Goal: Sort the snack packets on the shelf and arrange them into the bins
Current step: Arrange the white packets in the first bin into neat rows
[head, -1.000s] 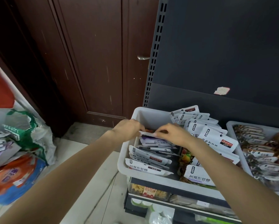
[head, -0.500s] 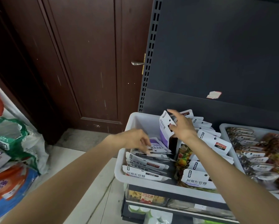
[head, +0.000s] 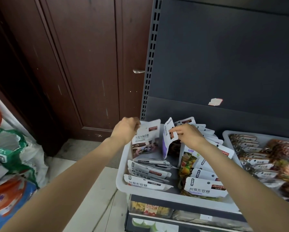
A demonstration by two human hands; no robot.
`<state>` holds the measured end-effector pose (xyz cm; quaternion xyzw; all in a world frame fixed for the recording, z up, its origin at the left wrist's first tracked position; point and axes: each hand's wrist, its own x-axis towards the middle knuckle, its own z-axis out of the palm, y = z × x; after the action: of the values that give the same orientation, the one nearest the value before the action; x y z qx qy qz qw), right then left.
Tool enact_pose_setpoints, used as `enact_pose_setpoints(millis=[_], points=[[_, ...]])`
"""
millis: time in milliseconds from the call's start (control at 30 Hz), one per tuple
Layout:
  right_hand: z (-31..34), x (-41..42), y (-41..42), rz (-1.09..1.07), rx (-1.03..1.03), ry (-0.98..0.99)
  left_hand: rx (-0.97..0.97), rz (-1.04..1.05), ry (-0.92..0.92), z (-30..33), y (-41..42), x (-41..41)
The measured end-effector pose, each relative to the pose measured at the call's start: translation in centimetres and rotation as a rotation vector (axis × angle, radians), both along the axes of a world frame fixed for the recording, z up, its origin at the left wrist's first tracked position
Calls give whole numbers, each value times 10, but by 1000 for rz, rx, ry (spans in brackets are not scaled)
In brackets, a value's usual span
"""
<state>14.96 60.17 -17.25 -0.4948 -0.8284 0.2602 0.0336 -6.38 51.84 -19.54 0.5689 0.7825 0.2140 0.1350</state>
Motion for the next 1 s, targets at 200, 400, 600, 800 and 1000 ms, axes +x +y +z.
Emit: enact_pose_setpoints(millis=[200,400,600,800,1000], points=[[1,-3,3,22,77,29,-2,71,-130,-5,5,-10],[4,-15,-3,116,313,22,8,16,-174,-4,9,-4],[16,-32,-6,110,513,-29,9,5,-164,-1,12,-5],[11,-51,-20,215,199,-120,-17,-33,-208,6,16,-7],[-5,-50,-15,82,306,7,-41,-120,-263,11,16,-2]])
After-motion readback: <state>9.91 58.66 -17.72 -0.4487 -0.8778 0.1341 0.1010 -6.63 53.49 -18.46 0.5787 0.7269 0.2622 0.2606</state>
